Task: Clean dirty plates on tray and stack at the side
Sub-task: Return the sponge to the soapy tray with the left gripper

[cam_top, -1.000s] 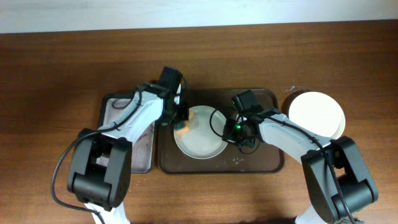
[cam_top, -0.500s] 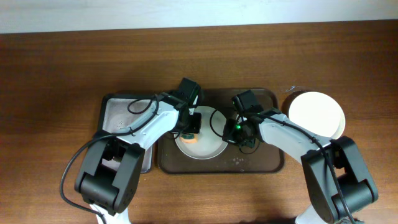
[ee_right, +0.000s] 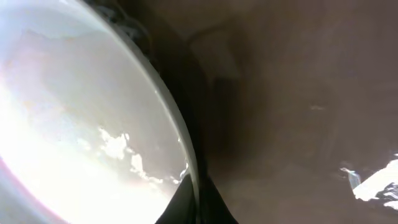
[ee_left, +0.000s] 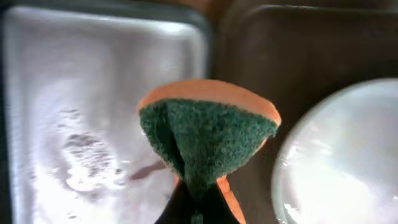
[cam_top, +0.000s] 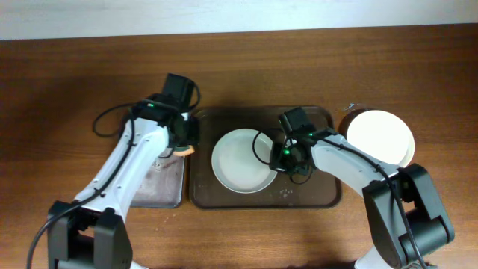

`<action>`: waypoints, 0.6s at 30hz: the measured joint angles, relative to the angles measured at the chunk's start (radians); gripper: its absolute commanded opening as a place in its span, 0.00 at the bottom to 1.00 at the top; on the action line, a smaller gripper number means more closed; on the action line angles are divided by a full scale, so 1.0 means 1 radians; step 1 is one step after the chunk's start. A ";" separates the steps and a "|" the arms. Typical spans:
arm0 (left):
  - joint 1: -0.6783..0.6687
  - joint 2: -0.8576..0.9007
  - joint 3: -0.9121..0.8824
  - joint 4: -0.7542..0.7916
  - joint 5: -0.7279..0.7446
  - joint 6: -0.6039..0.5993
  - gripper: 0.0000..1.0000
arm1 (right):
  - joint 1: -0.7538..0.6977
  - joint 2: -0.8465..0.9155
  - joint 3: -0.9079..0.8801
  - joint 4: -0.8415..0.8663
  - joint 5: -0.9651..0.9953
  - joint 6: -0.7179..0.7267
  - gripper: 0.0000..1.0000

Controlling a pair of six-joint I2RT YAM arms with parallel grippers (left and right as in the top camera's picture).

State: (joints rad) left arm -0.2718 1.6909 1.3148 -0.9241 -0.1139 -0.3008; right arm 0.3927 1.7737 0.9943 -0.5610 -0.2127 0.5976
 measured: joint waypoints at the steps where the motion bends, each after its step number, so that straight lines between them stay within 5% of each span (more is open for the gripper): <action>1: 0.023 0.000 0.000 -0.004 -0.005 0.003 0.00 | 0.000 0.000 0.022 -0.031 0.030 -0.031 0.04; 8: 0.157 0.000 -0.132 0.060 -0.022 0.015 0.00 | 0.001 -0.012 0.281 -0.288 0.263 -0.185 0.04; 18: 0.167 0.001 -0.324 0.349 -0.010 0.097 0.00 | 0.035 -0.242 0.343 -0.386 0.591 -0.268 0.04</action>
State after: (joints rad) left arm -0.1051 1.6920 0.9909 -0.5751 -0.1234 -0.2035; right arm 0.4274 1.5318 1.3376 -0.9470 0.3779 0.3298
